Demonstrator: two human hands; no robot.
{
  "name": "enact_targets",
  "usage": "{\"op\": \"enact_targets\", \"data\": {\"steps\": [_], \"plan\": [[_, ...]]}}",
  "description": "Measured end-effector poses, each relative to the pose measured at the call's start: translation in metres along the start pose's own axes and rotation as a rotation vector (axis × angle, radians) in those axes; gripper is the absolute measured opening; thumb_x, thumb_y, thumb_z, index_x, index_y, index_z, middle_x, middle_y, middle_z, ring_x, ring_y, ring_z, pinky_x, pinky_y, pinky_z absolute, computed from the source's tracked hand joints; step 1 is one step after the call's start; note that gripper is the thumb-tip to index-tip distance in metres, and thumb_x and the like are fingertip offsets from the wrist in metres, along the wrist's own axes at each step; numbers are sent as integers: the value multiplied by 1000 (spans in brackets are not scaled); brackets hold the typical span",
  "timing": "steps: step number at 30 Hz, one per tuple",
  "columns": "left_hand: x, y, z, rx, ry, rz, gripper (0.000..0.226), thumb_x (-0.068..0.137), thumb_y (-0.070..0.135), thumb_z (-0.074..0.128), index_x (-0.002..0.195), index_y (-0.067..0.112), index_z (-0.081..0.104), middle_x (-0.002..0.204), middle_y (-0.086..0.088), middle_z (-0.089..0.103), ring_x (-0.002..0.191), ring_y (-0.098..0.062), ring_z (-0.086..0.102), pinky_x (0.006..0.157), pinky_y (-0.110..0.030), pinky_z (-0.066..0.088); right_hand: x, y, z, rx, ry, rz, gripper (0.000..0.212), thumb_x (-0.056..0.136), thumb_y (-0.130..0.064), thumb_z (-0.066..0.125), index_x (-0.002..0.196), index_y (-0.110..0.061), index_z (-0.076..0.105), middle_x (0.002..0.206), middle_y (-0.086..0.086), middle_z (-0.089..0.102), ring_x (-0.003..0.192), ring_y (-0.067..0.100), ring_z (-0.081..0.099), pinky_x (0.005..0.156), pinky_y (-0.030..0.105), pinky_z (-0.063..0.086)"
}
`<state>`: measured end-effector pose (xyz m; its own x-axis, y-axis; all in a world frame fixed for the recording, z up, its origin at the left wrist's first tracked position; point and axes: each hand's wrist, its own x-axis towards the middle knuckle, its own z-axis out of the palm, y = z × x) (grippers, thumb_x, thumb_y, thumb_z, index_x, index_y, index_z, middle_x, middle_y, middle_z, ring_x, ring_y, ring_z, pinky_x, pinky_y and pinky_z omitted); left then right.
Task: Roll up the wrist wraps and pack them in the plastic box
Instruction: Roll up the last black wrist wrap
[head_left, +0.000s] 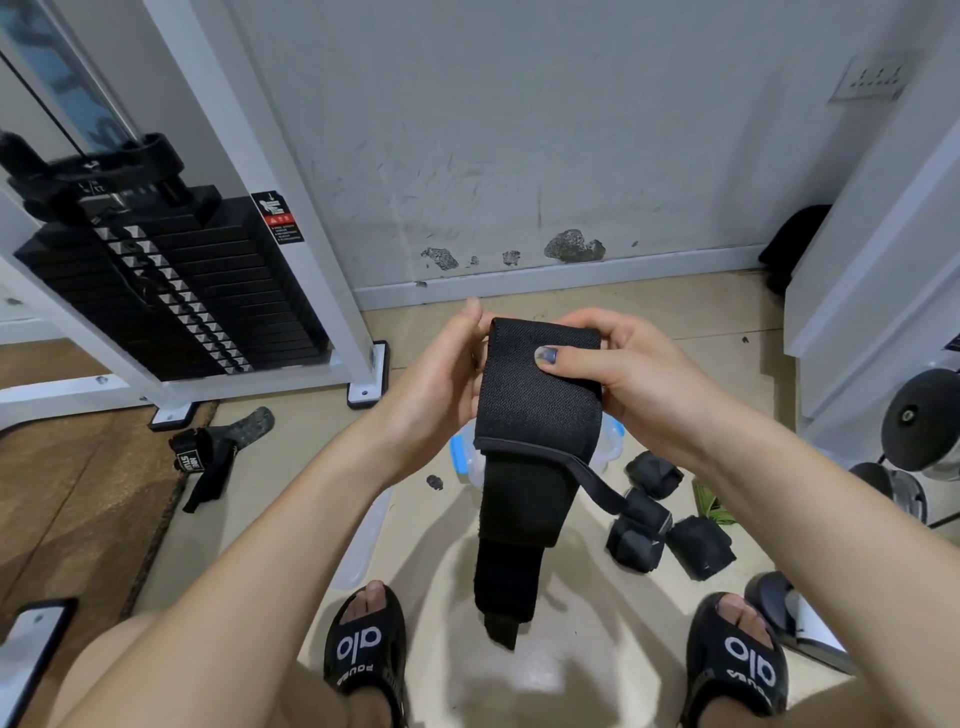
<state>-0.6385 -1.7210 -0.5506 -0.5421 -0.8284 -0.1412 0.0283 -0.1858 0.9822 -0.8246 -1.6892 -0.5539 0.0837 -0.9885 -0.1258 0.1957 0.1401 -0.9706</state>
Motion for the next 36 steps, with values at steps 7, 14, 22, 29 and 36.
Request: {"op": "enact_targets", "data": {"steps": [7,14,22,29,36], "plan": [[-1,-11,10,253,210,25,15,110,25,43,108,17,55,98,3,63,85,-4,59,75,-20,48,0,7,4,-43,-29,25,16,98,-2,62,114,-4,61,96,9,67,85,19,65,74,27,53],[-1,-11,14,264,230,56,14,109,24,43,104,25,56,96,3,63,87,-11,58,79,-32,46,-1,9,5,-27,4,13,12,100,-6,60,110,-11,57,92,4,67,82,17,63,72,28,51],[1,-12,22,180,298,81,16,107,17,40,104,18,55,82,7,62,76,-5,59,68,-20,47,-3,24,19,-121,134,-47,23,90,-29,69,107,-26,54,91,3,68,78,16,65,73,37,52],[1,-12,25,163,299,69,18,99,8,43,107,21,53,84,7,61,77,-8,57,70,-27,46,-6,26,20,-76,148,-36,23,101,-18,63,119,-26,51,103,4,67,81,10,68,71,28,55],[0,-6,5,381,323,235,29,105,10,44,120,34,52,105,17,65,95,-7,61,88,-30,49,-14,14,3,-366,51,11,40,91,-22,75,125,-23,54,109,7,71,88,11,72,77,28,55]]}}
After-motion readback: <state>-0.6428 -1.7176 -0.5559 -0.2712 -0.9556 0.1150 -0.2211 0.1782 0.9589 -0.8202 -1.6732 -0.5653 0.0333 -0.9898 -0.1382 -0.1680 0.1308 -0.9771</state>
